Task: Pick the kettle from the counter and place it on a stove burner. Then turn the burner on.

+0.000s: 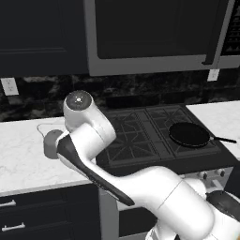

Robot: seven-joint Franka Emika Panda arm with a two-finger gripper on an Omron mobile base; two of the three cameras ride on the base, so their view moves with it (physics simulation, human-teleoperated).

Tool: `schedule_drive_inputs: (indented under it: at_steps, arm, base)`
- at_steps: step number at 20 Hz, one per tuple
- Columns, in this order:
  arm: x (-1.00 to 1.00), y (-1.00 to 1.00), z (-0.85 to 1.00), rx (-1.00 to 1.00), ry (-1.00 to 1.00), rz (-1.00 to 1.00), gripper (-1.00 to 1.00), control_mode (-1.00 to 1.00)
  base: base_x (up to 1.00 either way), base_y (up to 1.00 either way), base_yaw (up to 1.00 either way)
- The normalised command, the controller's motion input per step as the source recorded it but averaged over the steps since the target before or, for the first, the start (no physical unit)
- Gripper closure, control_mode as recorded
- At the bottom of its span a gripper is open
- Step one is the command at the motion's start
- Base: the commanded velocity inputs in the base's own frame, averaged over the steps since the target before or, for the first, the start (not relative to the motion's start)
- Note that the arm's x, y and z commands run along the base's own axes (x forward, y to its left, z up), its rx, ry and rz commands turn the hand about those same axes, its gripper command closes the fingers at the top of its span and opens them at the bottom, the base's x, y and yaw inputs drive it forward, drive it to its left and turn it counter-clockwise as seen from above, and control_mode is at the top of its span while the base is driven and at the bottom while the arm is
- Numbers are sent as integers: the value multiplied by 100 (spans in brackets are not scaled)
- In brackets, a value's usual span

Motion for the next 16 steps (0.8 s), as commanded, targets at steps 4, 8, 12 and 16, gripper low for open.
schedule_drive_inputs:
  at_steps: [4, 8, 12, 16]
  arm:
    - [32, 0, 0, -1, 13, 1, -100, -100]
    - [26, 1, -48, -19, -1, 2, -100, -100]
    - [40, 6, -14, -10, -1, 0, -100, -100]
    - [52, 13, 0, -4, 0, 0, -100, -100]
  base:
    - [0, 0, 0]
    - [0, 0, 0]
    - [0, 0, 0]
    - [0, 0, 0]
